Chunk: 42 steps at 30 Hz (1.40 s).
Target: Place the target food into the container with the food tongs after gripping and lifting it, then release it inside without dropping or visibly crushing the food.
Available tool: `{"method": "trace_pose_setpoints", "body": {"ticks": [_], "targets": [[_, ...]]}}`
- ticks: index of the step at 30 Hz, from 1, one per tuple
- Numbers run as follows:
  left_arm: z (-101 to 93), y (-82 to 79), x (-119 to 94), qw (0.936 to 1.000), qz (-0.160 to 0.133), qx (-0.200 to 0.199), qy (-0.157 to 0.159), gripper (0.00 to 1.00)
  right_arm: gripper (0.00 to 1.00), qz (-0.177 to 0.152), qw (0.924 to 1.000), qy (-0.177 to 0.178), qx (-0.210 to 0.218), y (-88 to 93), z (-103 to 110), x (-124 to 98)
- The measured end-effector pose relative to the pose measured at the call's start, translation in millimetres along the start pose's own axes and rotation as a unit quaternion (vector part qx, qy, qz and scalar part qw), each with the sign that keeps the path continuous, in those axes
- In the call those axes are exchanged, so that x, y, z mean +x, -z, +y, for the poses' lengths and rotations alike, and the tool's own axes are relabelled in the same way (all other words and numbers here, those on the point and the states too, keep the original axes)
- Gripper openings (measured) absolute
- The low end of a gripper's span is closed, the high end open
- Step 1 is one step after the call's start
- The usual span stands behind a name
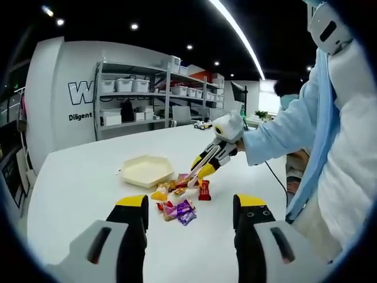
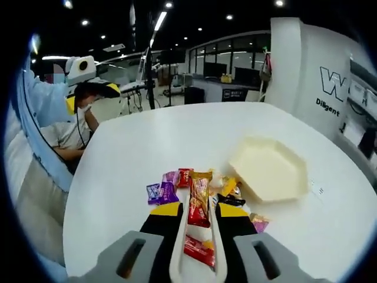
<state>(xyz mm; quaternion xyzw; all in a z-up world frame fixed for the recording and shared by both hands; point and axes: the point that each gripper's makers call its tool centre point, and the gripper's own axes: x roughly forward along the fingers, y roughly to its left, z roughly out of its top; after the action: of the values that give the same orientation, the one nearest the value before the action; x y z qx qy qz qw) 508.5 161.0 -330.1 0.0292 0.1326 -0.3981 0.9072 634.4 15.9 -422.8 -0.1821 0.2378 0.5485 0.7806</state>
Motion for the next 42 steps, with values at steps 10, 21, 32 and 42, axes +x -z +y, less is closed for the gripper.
{"method": "trace_pose_setpoints", "body": {"ticks": [10, 21, 32, 42], "targets": [[0.3, -1.5, -1.2, 1.0000, -0.001, 0.001, 0.002, 0.57, 0.15, -0.011, 0.9998, 0.016, 0.002, -19.2, -19.7, -4.0], [1.1, -2.4, -5.5, 1.0000, 0.000, 0.001, -0.003, 0.57, 0.15, -0.021, 0.9988, 0.041, -0.014, -57.3, -58.8, -6.4], [2.8, 0.6, -10.8, 0.9999, 0.006, -0.001, -0.013, 0.57, 0.15, -0.016, 0.9981, 0.057, -0.020, -75.1, -98.1, 3.6], [11.5, 3.7, -14.9, 0.9996, 0.011, -0.005, -0.024, 0.56, 0.16, -0.013, 0.9983, 0.056, -0.010, -73.7, -120.9, 18.2]]}}
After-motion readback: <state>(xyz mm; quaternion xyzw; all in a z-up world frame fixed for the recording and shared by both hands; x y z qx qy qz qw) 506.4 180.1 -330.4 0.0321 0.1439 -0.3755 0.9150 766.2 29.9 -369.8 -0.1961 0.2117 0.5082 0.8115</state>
